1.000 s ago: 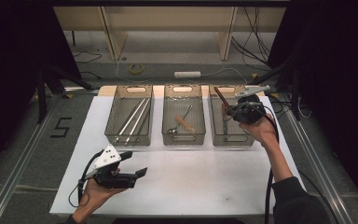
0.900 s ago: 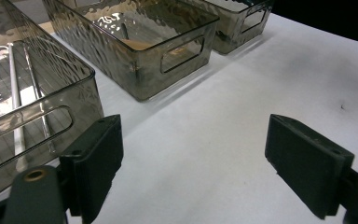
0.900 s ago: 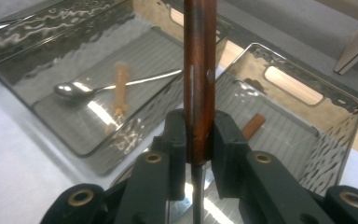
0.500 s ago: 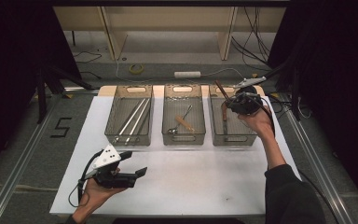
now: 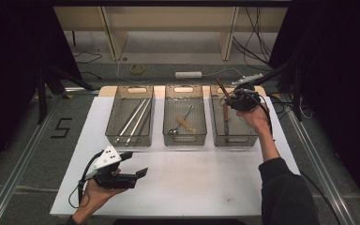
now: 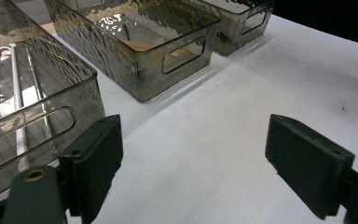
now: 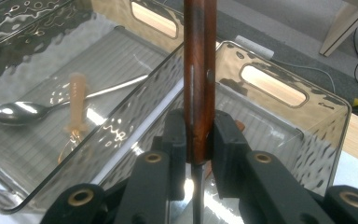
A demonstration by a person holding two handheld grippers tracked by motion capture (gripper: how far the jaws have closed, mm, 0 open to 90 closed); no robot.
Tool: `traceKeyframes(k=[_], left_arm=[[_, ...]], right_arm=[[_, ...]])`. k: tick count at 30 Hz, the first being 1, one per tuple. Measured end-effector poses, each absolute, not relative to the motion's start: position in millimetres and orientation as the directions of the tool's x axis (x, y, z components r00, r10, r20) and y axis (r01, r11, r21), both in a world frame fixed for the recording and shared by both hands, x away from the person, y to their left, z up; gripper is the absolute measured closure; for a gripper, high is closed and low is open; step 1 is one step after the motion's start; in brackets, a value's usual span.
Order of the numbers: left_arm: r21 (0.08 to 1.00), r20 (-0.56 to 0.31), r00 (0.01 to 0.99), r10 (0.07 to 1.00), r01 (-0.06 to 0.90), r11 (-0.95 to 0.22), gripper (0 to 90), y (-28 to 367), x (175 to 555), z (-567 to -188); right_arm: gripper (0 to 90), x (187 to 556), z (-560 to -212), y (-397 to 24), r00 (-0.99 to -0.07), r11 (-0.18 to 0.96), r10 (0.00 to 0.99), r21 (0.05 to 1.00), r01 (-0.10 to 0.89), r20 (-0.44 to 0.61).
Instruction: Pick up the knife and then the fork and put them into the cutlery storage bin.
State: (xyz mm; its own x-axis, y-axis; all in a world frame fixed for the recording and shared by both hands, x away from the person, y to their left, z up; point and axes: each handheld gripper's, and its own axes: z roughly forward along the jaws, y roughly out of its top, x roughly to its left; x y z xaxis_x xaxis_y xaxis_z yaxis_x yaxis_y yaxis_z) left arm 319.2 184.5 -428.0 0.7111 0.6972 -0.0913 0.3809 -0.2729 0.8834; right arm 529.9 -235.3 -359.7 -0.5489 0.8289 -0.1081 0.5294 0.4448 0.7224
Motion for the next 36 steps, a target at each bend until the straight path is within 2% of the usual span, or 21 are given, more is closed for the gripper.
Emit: traceKeyframes(k=[36], left_arm=[[0.881,-0.086,0.716,0.693,0.379,-0.282,18.2,182.7,318.8,-428.1]], right_arm=[[77.6,540.6,-409.6,-240.7,-0.481,0.429,0.871,0.628,0.649,-0.099]])
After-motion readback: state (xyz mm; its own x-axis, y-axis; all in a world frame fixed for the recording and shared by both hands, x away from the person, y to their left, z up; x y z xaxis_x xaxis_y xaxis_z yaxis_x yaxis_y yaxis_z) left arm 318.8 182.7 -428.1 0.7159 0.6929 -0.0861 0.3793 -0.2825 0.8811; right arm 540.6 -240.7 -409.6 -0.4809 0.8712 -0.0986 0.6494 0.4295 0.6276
